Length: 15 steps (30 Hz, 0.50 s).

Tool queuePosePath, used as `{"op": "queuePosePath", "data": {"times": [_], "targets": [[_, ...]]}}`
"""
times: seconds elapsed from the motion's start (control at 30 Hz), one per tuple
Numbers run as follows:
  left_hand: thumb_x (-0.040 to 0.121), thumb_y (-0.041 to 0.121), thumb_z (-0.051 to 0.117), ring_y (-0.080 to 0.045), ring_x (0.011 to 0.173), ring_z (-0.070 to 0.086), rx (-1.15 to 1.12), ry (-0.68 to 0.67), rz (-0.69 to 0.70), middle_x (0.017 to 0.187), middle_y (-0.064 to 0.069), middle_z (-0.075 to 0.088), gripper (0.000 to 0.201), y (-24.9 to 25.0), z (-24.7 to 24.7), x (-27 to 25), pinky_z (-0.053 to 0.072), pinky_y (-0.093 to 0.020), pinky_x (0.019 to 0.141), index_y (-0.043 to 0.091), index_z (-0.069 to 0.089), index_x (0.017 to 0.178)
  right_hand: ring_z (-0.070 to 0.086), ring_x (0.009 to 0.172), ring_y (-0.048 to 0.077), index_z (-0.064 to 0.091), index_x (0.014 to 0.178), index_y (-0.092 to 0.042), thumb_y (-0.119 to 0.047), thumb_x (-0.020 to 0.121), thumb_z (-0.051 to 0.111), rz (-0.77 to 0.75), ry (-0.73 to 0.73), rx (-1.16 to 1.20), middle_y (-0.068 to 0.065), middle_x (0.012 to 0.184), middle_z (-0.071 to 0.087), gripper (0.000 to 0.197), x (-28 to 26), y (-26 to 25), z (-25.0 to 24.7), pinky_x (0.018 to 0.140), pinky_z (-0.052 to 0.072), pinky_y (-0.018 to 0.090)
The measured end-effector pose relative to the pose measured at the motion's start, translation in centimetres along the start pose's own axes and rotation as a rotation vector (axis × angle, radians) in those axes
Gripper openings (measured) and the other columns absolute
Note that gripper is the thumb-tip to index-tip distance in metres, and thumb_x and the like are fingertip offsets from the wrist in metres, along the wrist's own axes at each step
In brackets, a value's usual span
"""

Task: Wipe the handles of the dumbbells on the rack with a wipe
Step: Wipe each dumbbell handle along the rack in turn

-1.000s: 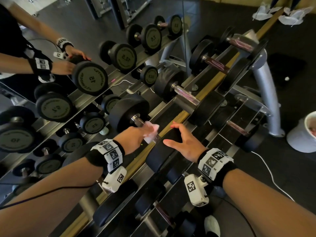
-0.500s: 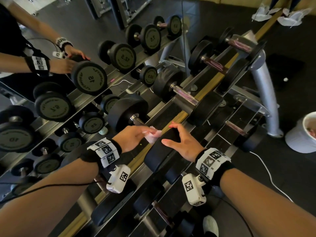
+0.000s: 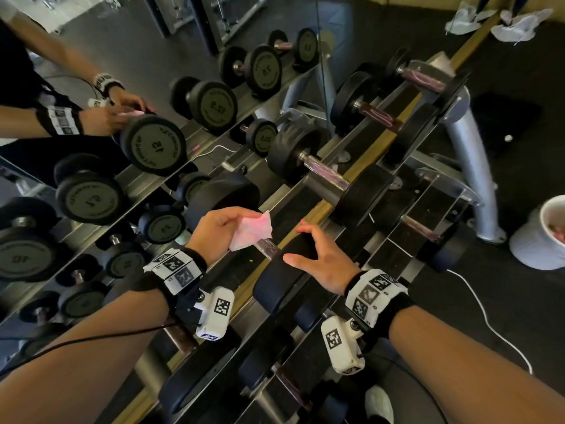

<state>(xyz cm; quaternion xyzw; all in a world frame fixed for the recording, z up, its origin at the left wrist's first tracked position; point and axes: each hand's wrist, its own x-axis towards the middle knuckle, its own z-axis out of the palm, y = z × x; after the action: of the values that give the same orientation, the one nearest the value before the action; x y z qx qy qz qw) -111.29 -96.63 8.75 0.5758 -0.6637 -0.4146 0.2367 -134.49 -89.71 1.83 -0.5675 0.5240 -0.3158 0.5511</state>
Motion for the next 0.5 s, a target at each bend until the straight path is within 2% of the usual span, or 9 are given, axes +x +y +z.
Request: {"op": "queuePosePath", "data": {"times": [0.1,0.23,0.3,0.33,0.4,0.43,0.5], "targets": [[0.095,0.006,0.051,-0.014,0.100,0.068,-0.012,0.077,-0.064,0.100,0.010,0.074,0.039,0.2,-0.1,0.2,0.055,-0.028,0.081,0.032,0.079,0.092,0.029,0.141,0.013,0.038,0.136,-0.037,-0.055,0.079,0.070,-0.010,-0.003,0.000,-0.008,0.157,0.026,0.068,0.1,0.2,0.0,0.114,0.031,0.035],[0.088,0.025,0.070,-0.014,0.098,0.070,-0.013,0.113,-0.063,0.100,0.008,0.075,0.018,0.7,-0.2,0.5,0.057,-0.036,0.088,0.036,0.077,0.099,0.029,0.140,0.011,0.038,0.134,-0.039,-0.058,0.077,0.070,-0.011,-0.010,0.005,-0.010,0.157,0.025,0.068,0.2,0.4,0.0,0.111,0.030,0.030],[0.086,0.019,0.073,-0.007,0.097,0.070,0.077,0.096,-0.007,0.098,0.014,0.075,0.029,1.2,-0.3,0.9,0.055,-0.029,0.090,0.044,0.075,0.099,0.030,0.139,0.011,0.037,0.134,-0.040,-0.059,0.076,0.069,-0.002,-0.016,0.008,-0.010,0.157,0.025,0.069,0.2,0.5,-0.1,0.112,0.032,0.033],[0.088,0.014,0.069,-0.006,0.097,0.070,0.159,0.084,0.021,0.098,0.015,0.075,0.036,1.4,-0.3,1.2,0.055,-0.026,0.090,0.048,0.073,0.099,0.031,0.139,0.011,0.037,0.134,-0.041,-0.059,0.076,0.069,0.001,-0.017,0.010,-0.010,0.157,0.025,0.069,0.2,0.5,-0.1,0.112,0.032,0.033],[0.093,0.006,0.056,-0.016,0.101,0.069,0.397,0.042,0.094,0.110,0.007,0.073,0.047,1.7,-0.3,1.9,0.054,-0.031,0.093,0.046,0.069,0.113,0.031,0.139,0.010,0.037,0.134,-0.042,-0.059,0.076,0.070,-0.001,-0.015,0.014,-0.010,0.156,0.026,0.069,0.2,0.6,-0.1,0.113,0.033,0.034],[0.095,0.003,0.052,-0.022,0.108,0.067,0.522,-0.006,0.141,0.121,0.000,0.070,0.049,1.7,-0.3,2.2,0.051,-0.034,0.099,0.041,0.066,0.123,0.030,0.139,0.010,0.037,0.134,-0.042,-0.059,0.076,0.070,-0.003,-0.014,0.018,-0.010,0.156,0.026,0.069,0.2,0.6,-0.1,0.113,0.032,0.034],[0.096,0.002,0.046,-0.024,0.129,0.054,0.707,-0.134,0.171,0.140,-0.005,0.058,0.054,1.6,-0.2,2.4,0.039,-0.038,0.113,0.037,0.058,0.136,0.030,0.140,0.009,0.037,0.135,-0.041,-0.060,0.075,0.070,-0.006,-0.014,0.027,-0.010,0.157,0.025,0.070,0.3,0.7,-0.1,0.114,0.032,0.035]]}}
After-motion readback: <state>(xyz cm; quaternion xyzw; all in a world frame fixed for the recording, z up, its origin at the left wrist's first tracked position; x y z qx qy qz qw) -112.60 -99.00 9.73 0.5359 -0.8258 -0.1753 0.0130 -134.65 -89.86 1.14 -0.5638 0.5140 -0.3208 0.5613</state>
